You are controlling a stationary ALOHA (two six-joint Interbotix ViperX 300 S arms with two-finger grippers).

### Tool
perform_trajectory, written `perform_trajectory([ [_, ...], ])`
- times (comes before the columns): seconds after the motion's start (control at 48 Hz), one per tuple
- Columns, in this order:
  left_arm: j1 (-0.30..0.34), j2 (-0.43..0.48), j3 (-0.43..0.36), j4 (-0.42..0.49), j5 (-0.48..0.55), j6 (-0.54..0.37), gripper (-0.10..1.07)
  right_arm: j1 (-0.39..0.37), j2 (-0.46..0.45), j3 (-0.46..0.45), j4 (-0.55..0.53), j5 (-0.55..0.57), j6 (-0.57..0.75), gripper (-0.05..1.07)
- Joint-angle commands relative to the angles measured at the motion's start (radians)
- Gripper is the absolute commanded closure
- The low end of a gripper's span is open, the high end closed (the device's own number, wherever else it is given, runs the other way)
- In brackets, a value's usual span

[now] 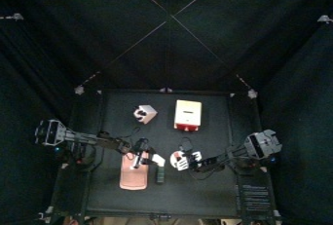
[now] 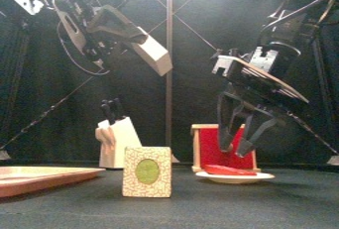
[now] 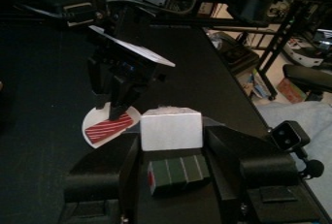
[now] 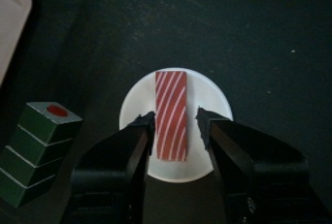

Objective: Put salmon on small plate

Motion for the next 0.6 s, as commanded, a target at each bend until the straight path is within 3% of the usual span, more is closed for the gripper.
perform_trajectory([
  [0.0,0.003,-0.018,-0.011,0.002,-0.005,0.002,0.43,-0.003,-0.018,-0.021,0.003,-0.002,-0.002,0.24],
  [0.333,0.003,-0.018,-0.023,0.015,-0.005,0.003,0.43,-0.011,-0.012,-0.029,0.003,0.012,0.000,0.25],
  [0.583,0.012,-0.020,-0.020,0.017,-0.005,0.003,0.43,-0.032,0.003,-0.084,-0.020,0.043,0.005,0.25],
])
